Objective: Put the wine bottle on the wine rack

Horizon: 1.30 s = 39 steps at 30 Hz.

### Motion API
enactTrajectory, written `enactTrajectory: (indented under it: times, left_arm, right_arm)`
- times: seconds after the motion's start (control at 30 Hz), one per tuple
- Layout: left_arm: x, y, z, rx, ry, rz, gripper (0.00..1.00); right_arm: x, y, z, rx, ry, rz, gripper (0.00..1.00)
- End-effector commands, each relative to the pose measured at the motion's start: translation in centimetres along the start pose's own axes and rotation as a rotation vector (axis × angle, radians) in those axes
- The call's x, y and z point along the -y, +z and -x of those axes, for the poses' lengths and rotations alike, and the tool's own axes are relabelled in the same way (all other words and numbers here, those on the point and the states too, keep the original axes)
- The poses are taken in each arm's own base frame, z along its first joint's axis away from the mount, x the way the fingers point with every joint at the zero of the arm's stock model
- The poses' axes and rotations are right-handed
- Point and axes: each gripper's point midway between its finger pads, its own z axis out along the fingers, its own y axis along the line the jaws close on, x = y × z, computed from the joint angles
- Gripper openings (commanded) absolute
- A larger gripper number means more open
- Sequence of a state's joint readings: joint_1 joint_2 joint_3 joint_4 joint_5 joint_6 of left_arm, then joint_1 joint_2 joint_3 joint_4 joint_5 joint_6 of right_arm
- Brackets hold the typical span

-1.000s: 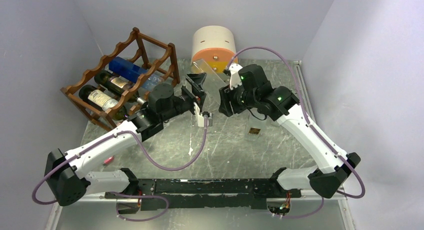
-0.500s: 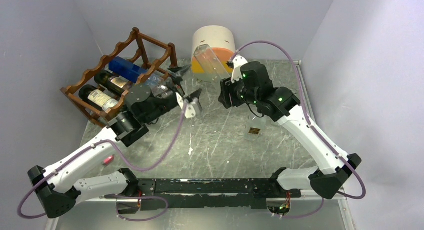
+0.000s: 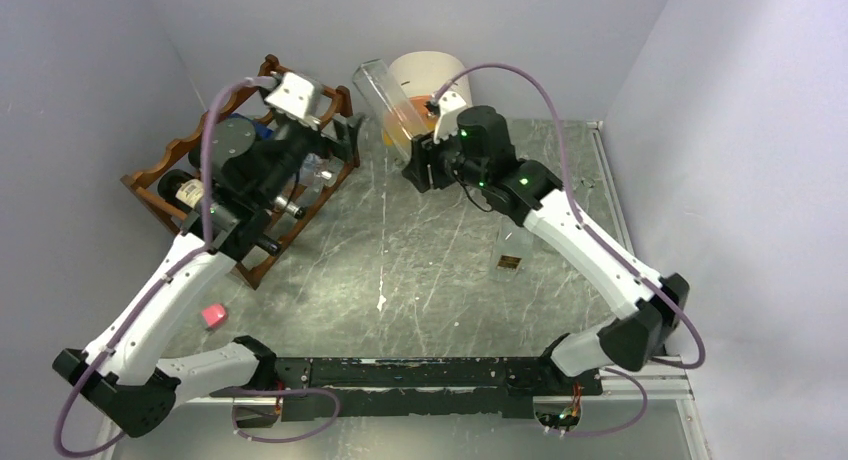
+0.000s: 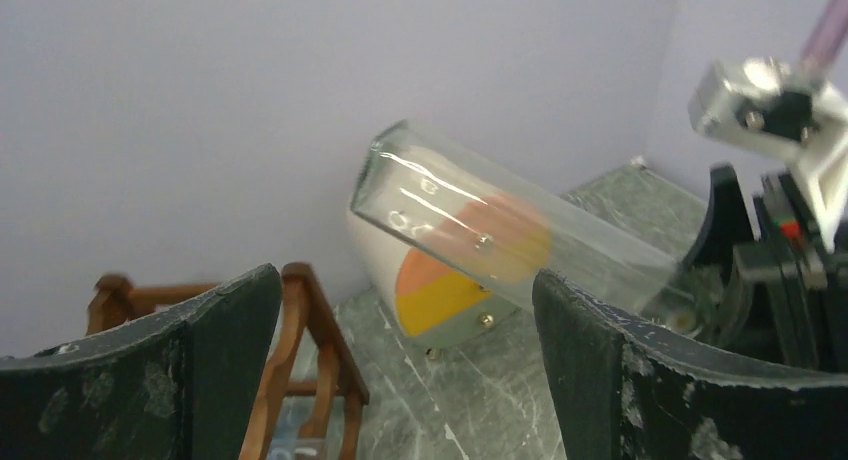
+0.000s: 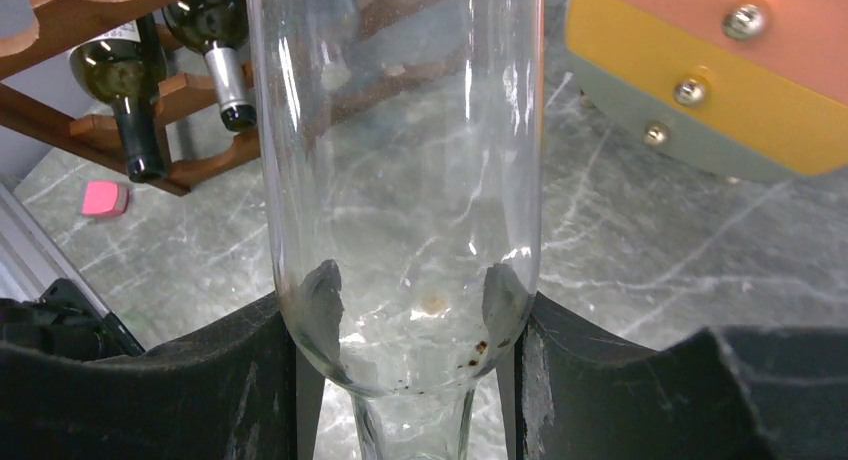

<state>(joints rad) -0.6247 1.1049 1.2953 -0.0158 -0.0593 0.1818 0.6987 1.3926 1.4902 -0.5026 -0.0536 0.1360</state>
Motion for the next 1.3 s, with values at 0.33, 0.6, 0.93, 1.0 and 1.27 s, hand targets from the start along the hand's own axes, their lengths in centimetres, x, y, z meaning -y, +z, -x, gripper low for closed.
enactTrajectory:
  times: [0.33,0.6,0.93,1.0,1.27]
  left_arm:
    - [-12.1,-4.6,2.2,0.009,-0.383,0.351,0.99]
    - [-16.8,-6.1,-2.9,-0.027,-0.678,0.37,0.99]
    - [-15.3,-4.1,-8.0,-0.095,-0.913,0.115,0.98]
    - [-14.3,-3.6,-8.9,-0.101,-0.97,0.031,0.95]
    - [-14.4,-2.2,-11.3,-0.127,-1.05,-0.002,0.9]
  right_arm:
    - [-8.7,8.0,7.2,0.191,-0.062,0.199,0.0]
    - [-8.7,12.9,7.6,0.179,-0.124,0.152,0.0]
    - [-8.6,17.0,6.7,0.134,-0.218,0.182,0.0]
    - [-8.9,17.1,6.6,0.138,-0.214,0.2,0.0]
    - [-9.6,17.1,6.8,0.156,-0.219,0.249,0.0]
